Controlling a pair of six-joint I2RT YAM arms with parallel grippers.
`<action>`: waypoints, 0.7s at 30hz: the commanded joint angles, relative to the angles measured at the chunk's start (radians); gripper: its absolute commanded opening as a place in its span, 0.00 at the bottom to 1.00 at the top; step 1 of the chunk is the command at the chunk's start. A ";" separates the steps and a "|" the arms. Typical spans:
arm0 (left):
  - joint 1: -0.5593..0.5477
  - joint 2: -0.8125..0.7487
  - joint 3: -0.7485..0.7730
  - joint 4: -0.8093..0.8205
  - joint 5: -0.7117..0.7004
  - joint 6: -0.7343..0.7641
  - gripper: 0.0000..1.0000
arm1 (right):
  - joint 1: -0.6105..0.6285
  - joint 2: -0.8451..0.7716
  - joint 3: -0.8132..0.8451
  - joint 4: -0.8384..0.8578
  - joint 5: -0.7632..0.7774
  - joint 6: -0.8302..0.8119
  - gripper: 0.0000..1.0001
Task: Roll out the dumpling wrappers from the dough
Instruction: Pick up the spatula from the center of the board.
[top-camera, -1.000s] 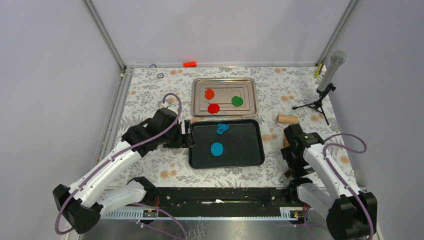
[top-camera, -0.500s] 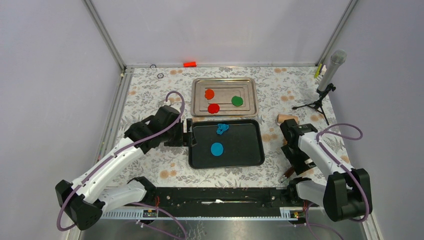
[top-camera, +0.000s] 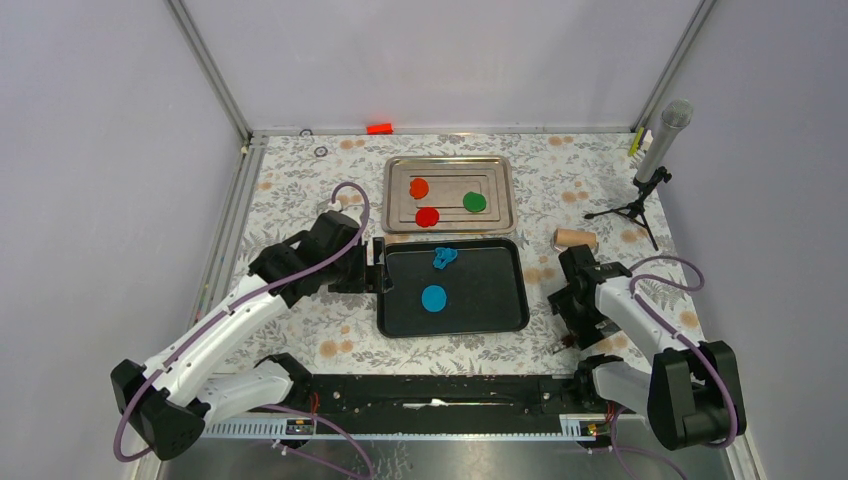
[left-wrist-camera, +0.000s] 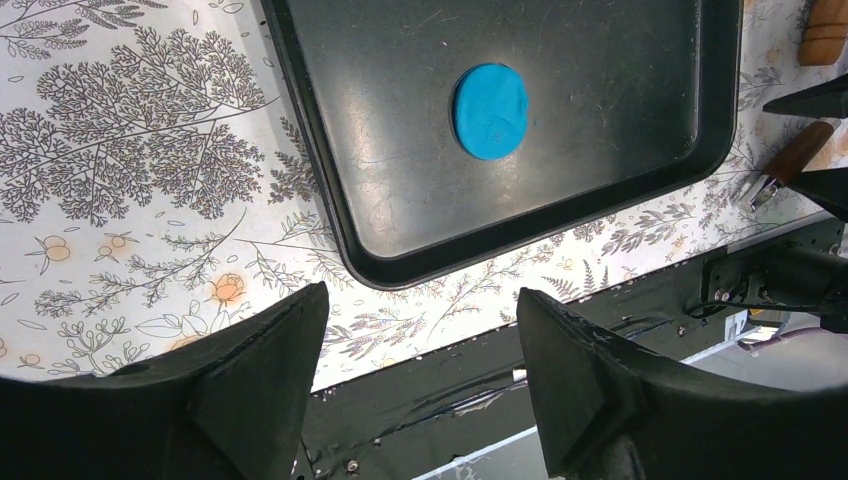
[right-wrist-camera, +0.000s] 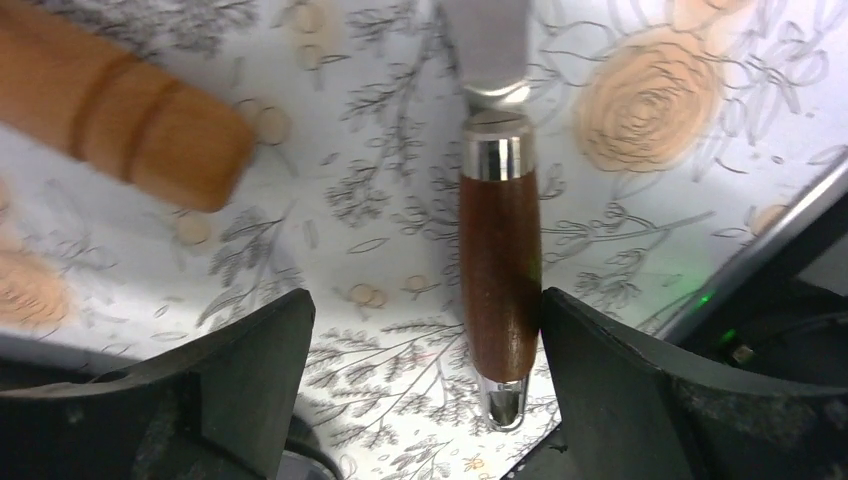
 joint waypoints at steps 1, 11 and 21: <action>-0.001 0.008 0.022 0.022 -0.012 0.018 0.75 | -0.006 0.004 0.068 0.065 -0.005 -0.091 0.89; -0.001 0.004 0.011 0.024 -0.012 0.029 0.75 | -0.005 0.013 0.019 0.046 0.023 0.032 0.86; -0.001 -0.005 0.000 0.024 -0.010 0.032 0.74 | -0.006 -0.047 -0.060 0.039 0.087 0.145 0.28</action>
